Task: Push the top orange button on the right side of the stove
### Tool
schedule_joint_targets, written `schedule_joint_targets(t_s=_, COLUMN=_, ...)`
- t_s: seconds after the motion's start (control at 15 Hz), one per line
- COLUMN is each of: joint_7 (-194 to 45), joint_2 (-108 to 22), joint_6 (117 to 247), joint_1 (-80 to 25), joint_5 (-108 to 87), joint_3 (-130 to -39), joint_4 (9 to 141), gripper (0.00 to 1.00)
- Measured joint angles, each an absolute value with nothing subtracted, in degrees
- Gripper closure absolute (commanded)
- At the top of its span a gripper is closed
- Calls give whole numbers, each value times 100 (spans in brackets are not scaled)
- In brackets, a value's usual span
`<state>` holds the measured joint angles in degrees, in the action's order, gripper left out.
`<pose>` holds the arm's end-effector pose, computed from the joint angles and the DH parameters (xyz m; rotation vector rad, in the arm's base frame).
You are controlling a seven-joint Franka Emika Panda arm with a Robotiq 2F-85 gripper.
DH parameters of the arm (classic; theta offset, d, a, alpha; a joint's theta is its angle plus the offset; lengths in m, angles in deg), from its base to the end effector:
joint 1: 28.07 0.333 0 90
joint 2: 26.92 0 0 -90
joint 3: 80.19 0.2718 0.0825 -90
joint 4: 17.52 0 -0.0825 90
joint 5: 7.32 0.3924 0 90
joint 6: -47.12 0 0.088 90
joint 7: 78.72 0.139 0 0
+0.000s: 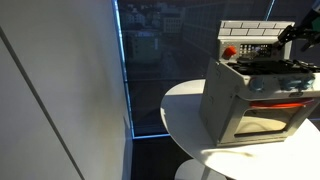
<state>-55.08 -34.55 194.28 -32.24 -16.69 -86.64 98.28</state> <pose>0.6167 -0.1149 0.3528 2.9067 -0.7035 0.6459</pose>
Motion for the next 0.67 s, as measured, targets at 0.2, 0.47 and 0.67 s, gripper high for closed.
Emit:
schedule_joint_targets(t_s=0.2, joint_7=-5508, joint_2=-3492, joint_6=19428, joint_1=-3213, joint_5=-1669, joint_3=-8673, joint_4=9788, gripper=0)
schedule_joint_targets(t_s=0.47, joint_7=-5508, joint_2=-3569, joint_6=19428, joint_1=-3194, joint_5=-1669, joint_3=-8687, joint_4=9709, gripper=0)
schedule_joint_targets(t_s=0.67, joint_7=-5508, joint_2=-3627, joint_6=19428, joint_1=-3176, joint_5=-1669, joint_3=-8692, joint_4=9662, gripper=0)
